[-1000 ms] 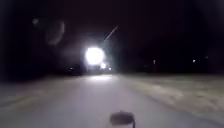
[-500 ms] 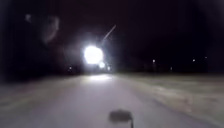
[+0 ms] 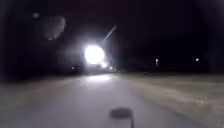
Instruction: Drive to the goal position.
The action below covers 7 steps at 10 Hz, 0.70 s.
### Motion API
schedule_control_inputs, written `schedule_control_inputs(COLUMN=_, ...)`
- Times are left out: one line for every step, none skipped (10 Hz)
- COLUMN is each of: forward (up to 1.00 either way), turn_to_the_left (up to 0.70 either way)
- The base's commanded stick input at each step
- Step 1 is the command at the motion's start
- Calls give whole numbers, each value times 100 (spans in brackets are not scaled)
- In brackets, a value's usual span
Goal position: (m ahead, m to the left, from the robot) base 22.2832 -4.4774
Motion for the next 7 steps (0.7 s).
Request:
schedule_control_inputs(forward=100, turn_to_the_left=40)
schedule_control_inputs(forward=100, turn_to_the_left=40)
schedule_control_inputs(forward=100, turn_to_the_left=40)
schedule_control_inputs(forward=100, turn_to_the_left=31)
schedule_control_inputs(forward=100, turn_to_the_left=16)
schedule_control_inputs(forward=100, turn_to_the_left=0)
schedule_control_inputs(forward=100, turn_to_the_left=0)
